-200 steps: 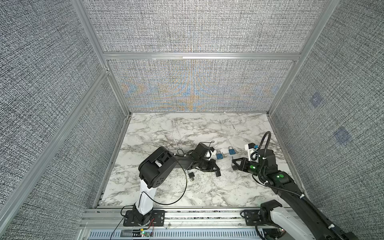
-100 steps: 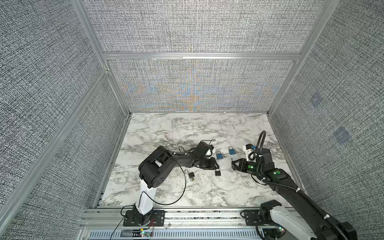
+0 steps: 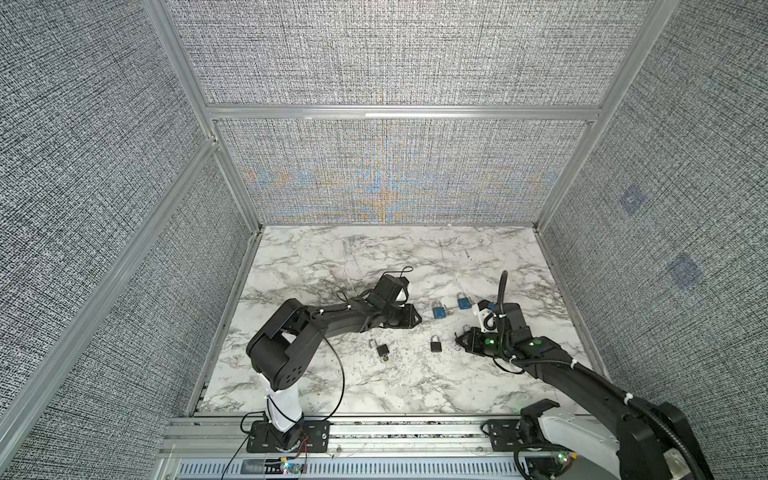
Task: Lock with the key
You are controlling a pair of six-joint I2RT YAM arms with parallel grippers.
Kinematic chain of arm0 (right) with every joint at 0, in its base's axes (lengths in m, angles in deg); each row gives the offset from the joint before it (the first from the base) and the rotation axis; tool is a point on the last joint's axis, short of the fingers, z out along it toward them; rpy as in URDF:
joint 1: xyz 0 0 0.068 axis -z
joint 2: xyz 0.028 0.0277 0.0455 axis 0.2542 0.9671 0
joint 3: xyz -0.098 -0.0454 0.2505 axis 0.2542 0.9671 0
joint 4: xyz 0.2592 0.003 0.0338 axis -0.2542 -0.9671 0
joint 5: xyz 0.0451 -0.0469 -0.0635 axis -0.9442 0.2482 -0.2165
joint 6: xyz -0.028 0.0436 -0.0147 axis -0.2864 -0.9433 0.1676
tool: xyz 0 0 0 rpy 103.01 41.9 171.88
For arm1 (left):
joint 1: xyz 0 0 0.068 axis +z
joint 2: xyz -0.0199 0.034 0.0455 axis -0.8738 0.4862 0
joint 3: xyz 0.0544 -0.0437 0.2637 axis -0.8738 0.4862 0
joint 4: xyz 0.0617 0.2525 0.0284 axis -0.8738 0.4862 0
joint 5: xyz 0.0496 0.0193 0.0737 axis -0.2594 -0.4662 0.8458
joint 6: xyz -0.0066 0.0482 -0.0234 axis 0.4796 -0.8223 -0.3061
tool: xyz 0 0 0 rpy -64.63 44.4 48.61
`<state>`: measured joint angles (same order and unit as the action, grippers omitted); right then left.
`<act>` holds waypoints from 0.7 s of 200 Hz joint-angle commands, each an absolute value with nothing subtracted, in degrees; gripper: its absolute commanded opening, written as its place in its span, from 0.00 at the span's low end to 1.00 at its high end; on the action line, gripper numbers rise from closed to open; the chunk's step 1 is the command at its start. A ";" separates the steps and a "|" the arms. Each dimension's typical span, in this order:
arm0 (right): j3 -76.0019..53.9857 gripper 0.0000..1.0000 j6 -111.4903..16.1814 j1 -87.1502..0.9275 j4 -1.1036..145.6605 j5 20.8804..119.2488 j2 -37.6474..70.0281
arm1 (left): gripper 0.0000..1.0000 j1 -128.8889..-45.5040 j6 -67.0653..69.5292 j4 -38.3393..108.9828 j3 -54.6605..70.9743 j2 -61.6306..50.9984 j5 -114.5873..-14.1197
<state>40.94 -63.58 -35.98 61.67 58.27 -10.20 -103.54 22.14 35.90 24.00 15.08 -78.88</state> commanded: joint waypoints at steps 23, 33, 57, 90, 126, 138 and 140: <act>41.29 0.00 -66.48 -39.34 68.07 60.17 -5.37 | 0.28 -101.24 20.99 33.21 26.55 11.19 -76.67; 41.16 0.00 -66.82 -39.89 68.79 60.36 -4.25 | 0.28 -101.00 20.92 33.17 26.88 10.81 -76.70; 40.80 0.00 -67.32 -40.79 70.37 60.47 -1.89 | 0.28 -100.86 21.00 33.01 27.83 10.48 -76.85; 40.47 0.01 -67.65 -41.61 71.43 60.64 0.32 | 0.28 -100.78 21.58 31.82 29.24 10.28 -77.22; 40.32 0.05 -67.92 -41.99 72.30 60.90 2.01 | 0.28 -100.65 21.54 31.81 29.28 10.42 -77.66; 40.07 0.07 -67.95 -42.16 72.57 61.00 2.64 | 0.28 -100.64 21.48 31.77 29.36 10.42 -77.66; 40.06 0.07 -67.99 -42.20 72.61 60.92 2.72 | 0.28 -100.63 21.48 31.78 29.33 10.44 -77.66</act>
